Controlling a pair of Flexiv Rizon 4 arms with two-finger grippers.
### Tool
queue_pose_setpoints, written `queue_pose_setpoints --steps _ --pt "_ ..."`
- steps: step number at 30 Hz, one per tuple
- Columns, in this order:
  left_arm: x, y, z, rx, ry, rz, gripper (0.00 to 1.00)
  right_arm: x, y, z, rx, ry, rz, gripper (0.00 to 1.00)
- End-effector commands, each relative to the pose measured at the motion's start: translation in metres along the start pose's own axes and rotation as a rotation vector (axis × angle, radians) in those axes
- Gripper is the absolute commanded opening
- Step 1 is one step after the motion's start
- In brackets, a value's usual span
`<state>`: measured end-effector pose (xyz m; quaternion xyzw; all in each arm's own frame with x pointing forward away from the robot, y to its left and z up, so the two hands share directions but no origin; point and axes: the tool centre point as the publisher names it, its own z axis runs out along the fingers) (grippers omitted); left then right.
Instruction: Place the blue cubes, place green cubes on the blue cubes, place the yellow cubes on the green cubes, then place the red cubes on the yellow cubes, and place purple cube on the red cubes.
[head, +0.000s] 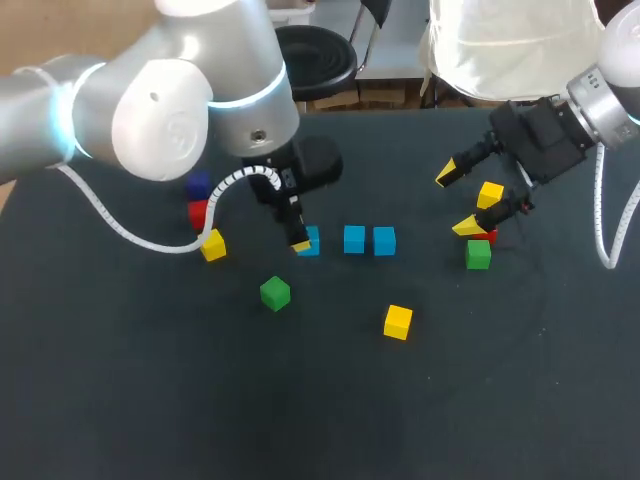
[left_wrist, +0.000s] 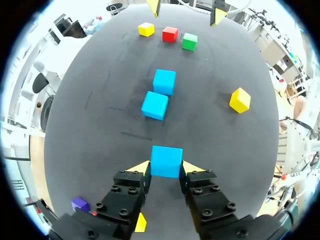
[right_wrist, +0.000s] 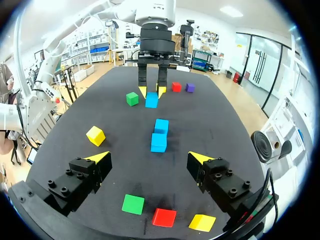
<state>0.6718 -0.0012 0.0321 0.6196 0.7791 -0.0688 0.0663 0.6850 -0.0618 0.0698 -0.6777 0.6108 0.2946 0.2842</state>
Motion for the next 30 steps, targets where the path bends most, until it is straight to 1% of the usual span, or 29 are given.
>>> queue_pose_setpoints --steps 1,3,7,13,18,23,30 --pt "-0.011 0.009 0.002 -0.008 0.004 -0.014 0.0 0.0 0.0 0.0 0.001 -0.001 -0.001 1.0" --pt "-0.015 0.011 0.004 -0.012 -0.011 -0.008 0.0 0.0 0.0 0.0 0.001 -0.001 -0.001 1.0" --pt "-0.019 0.012 0.01 -0.017 -0.002 -0.001 0.0 0.0 0.0 0.0 0.001 -0.001 -0.001 1.0" --pt "-0.016 0.017 0.018 -0.005 0.004 -0.012 0.0 0.0 0.0 0.0 0.001 -0.001 -0.001 1.0" --pt "-0.013 0.017 0.024 0.003 0.017 -0.015 0.0 0.0 0.0 0.0 0.001 -0.001 -0.001 1.0" --pt "-0.011 0.015 0.029 0.015 0.006 -0.02 0.0 0.0 0.0 0.0 0.001 -0.001 -0.001 1.0" --pt "-0.014 0.015 0.028 0.021 -0.009 -0.009 0.0 0.0 0.0 0.0 0.001 -0.001 -0.001 1.0"
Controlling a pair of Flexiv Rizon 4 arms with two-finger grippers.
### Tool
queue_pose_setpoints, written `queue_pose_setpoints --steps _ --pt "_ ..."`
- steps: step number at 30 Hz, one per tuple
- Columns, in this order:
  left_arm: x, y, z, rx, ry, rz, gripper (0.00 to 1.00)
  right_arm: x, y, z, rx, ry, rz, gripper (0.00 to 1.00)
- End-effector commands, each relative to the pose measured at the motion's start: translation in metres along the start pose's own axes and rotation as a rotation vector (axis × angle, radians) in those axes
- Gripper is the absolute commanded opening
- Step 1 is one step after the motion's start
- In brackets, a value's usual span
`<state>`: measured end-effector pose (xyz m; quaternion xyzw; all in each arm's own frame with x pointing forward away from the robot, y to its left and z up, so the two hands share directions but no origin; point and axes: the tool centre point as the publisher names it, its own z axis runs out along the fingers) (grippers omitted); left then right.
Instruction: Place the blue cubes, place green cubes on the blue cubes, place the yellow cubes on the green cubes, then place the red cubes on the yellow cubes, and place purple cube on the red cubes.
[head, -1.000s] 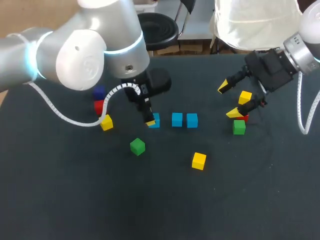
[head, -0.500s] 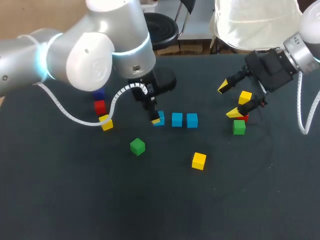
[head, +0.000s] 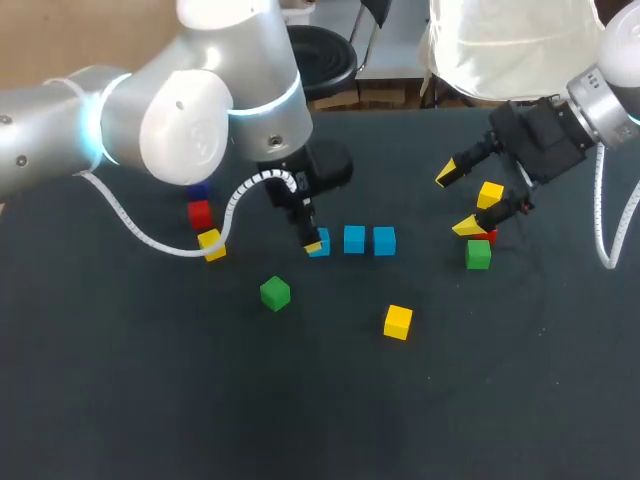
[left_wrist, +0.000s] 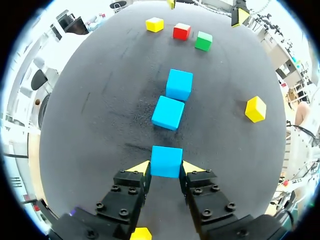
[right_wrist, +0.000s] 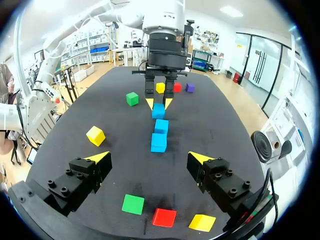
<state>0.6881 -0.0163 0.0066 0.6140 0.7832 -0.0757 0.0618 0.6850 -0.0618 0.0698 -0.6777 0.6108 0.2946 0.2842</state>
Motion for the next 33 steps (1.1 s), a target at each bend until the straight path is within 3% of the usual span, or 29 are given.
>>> queue_pose_setpoints --steps 1,10,33 --pt "-0.0007 0.002 -0.0005 0.005 -0.01 0.01 0.0 0.0002 0.0005 0.0 0.001 -0.001 -0.001 1.0" --pt "-0.0043 0.0008 0.0015 0.016 -0.02 0.055 0.0 0.0002 0.0005 0.0 0.001 -0.001 -0.001 1.0" --pt "-0.0055 -0.0006 0.0084 0.03 -0.011 0.054 0.0 0.0002 0.0005 0.0 0.001 -0.001 -0.001 1.0"
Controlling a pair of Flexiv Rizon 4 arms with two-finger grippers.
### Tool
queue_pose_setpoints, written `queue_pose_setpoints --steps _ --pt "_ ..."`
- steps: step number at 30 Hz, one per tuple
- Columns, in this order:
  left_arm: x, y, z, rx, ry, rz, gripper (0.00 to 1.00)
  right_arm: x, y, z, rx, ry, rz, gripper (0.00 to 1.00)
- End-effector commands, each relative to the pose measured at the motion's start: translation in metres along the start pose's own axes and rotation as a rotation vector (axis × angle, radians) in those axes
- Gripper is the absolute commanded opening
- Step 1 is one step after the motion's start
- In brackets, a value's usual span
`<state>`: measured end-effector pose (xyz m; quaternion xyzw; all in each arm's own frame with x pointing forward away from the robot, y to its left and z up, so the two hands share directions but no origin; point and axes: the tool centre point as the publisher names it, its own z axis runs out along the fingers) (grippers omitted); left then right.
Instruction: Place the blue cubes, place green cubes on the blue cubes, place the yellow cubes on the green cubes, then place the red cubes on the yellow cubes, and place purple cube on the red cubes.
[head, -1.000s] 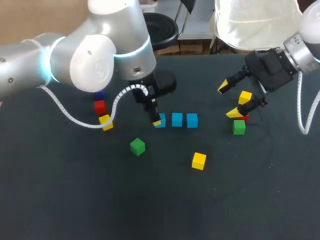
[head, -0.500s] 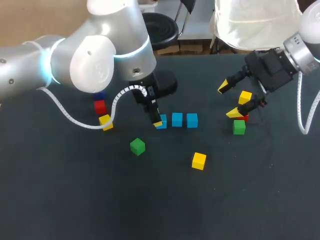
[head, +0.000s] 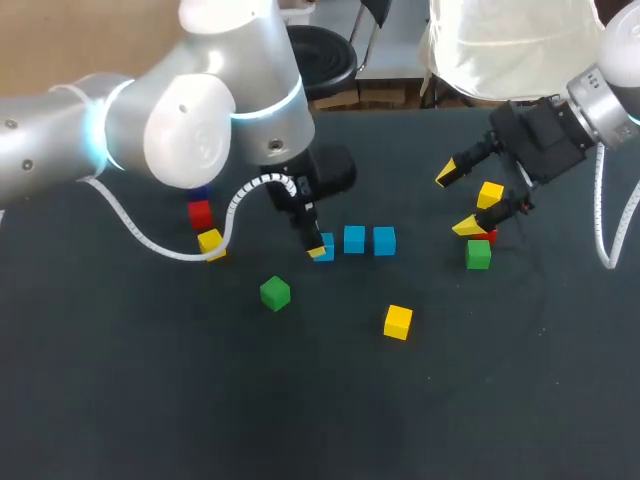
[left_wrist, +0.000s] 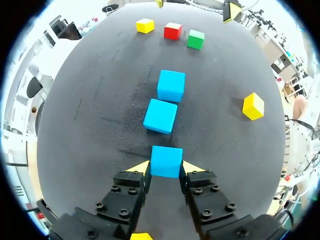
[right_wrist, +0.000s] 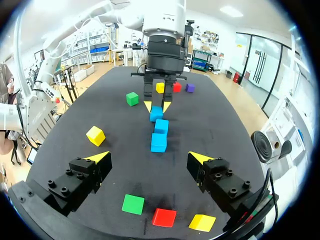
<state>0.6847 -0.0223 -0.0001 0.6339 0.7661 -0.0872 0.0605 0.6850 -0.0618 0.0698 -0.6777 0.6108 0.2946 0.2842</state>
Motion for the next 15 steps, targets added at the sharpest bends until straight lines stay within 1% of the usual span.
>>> queue_pose_setpoints --steps 1,10,15 --pt "-0.002 0.005 0.0 0.004 -0.001 0.007 0.0 0.0 0.0 0.0 0.001 -0.001 -0.001 1.0" --pt "-0.004 0.014 -0.001 -0.008 0.001 0.035 0.0 0.0 0.0 0.0 0.001 -0.001 -0.001 1.0" --pt "-0.005 0.015 0.001 0.003 -0.006 0.038 0.0 0.0 0.0 0.0 0.001 -0.001 -0.001 1.0"
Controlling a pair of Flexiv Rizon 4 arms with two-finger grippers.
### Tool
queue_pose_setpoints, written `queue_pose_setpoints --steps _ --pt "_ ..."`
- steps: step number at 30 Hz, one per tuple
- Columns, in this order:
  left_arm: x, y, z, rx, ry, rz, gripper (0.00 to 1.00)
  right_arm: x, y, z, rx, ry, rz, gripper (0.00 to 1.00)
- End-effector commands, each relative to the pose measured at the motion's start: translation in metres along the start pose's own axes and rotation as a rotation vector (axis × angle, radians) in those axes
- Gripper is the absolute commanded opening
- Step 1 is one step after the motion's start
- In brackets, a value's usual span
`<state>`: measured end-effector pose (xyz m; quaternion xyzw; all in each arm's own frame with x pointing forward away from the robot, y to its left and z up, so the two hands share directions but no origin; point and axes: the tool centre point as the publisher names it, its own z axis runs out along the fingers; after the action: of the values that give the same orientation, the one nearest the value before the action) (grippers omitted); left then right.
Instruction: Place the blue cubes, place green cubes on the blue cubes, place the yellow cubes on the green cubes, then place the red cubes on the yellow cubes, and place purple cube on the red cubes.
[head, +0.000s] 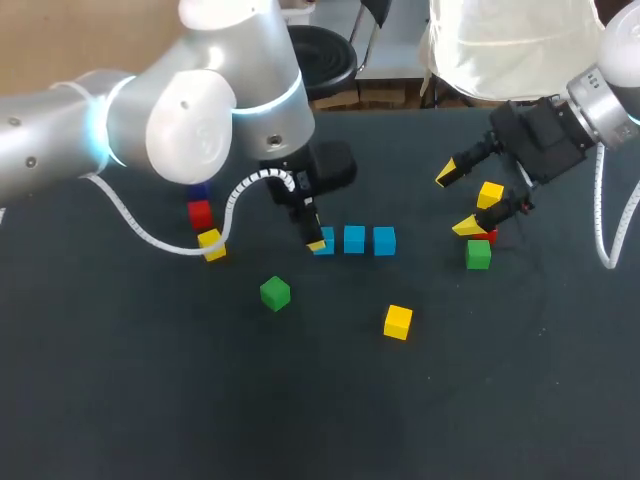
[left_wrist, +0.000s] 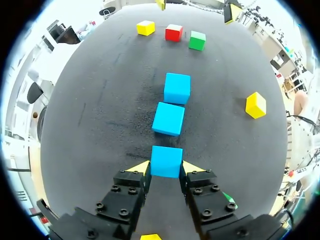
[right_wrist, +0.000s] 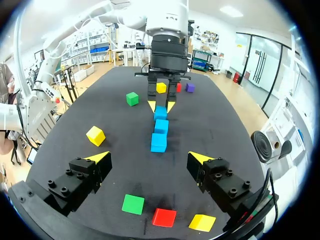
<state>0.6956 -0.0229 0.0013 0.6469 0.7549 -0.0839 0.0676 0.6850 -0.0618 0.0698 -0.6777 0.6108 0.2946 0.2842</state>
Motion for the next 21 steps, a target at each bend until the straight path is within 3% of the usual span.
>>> queue_pose_setpoints --steps 1,21 --pt "-0.002 0.0046 0.0039 0.015 -0.001 0.002 0.0 0.0002 0.0005 0.0 0.001 -0.001 -0.001 1.0" --pt "-0.0028 0.0029 -0.0002 0.017 0.0 -0.033 0.0 0.0002 0.0005 0.0 0.001 -0.001 -0.001 1.0"
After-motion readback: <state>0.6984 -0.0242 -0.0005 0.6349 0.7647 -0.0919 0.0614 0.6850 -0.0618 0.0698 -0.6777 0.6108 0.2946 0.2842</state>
